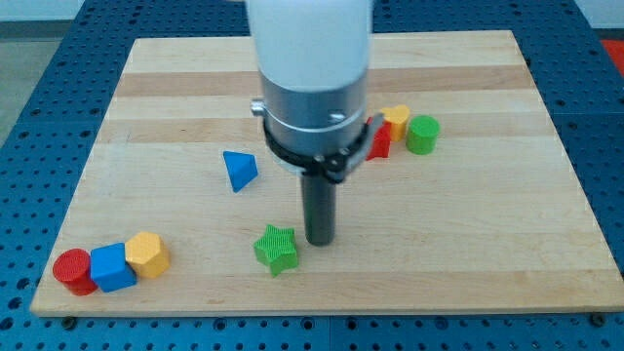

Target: Move the green star to the right of the yellow hexagon

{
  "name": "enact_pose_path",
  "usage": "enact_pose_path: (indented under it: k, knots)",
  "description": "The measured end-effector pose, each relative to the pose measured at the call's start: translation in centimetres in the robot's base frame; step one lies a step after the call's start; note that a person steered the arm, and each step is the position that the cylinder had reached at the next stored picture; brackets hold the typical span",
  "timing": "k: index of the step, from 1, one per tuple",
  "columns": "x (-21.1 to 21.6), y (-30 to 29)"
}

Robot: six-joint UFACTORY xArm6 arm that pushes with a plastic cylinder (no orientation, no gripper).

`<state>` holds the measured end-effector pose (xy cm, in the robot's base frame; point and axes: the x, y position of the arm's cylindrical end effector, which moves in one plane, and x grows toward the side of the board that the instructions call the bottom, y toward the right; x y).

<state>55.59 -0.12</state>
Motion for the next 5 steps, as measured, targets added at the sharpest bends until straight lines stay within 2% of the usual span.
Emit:
enact_pose_path:
  k: [1,3,5]
  knots:
    - [1.6,0.2]
    - [1.7,-7.7]
    - [1.7,-9.9]
